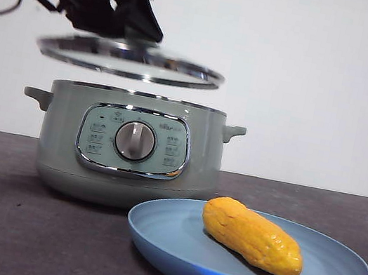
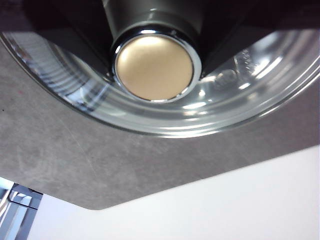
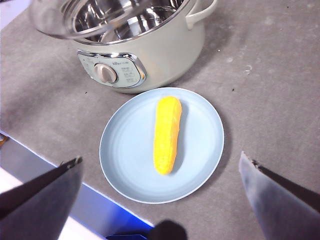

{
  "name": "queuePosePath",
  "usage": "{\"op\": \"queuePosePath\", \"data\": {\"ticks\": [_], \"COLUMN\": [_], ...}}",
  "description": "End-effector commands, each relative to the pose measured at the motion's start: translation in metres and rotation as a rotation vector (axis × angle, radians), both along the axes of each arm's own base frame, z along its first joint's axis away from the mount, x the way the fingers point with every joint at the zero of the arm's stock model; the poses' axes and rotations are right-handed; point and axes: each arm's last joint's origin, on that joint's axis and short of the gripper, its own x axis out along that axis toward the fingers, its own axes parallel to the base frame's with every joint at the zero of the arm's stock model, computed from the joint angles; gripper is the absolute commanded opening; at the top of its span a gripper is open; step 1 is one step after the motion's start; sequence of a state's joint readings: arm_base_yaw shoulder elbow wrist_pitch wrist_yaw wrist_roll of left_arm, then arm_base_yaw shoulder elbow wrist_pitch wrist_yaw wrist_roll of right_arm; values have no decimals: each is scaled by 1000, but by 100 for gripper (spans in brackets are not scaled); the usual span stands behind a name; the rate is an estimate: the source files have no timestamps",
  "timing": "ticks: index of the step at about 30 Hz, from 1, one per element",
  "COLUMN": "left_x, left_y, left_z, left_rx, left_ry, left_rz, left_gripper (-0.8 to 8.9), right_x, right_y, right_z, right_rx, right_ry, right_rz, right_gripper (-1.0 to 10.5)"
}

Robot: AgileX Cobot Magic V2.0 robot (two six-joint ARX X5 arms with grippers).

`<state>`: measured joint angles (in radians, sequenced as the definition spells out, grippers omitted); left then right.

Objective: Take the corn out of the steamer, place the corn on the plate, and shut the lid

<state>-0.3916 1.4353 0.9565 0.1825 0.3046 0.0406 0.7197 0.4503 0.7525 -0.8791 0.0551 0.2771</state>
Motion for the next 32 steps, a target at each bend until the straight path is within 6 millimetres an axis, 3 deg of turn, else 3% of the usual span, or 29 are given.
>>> {"op": "queuePosePath", "data": {"ticks": [1,13,32], "left_x": [6,12,26], "left_y": [-3,-3,-8], "left_z": [4,2,-18], "left_rx": [-45,-49,-43], "left_ry": [-44,-84,-63], "left_rz": [-4,22,28], "left_gripper": [-6,-8,-8], "right_x": [1,1,0], "right_y": [1,0,0], "right_z": [-3,-3,-3], "right_rx": [9,9,9], "right_ry": [15,15,17], "right_rz": [-13,-13,-12], "right_gripper": [596,596,596]}}
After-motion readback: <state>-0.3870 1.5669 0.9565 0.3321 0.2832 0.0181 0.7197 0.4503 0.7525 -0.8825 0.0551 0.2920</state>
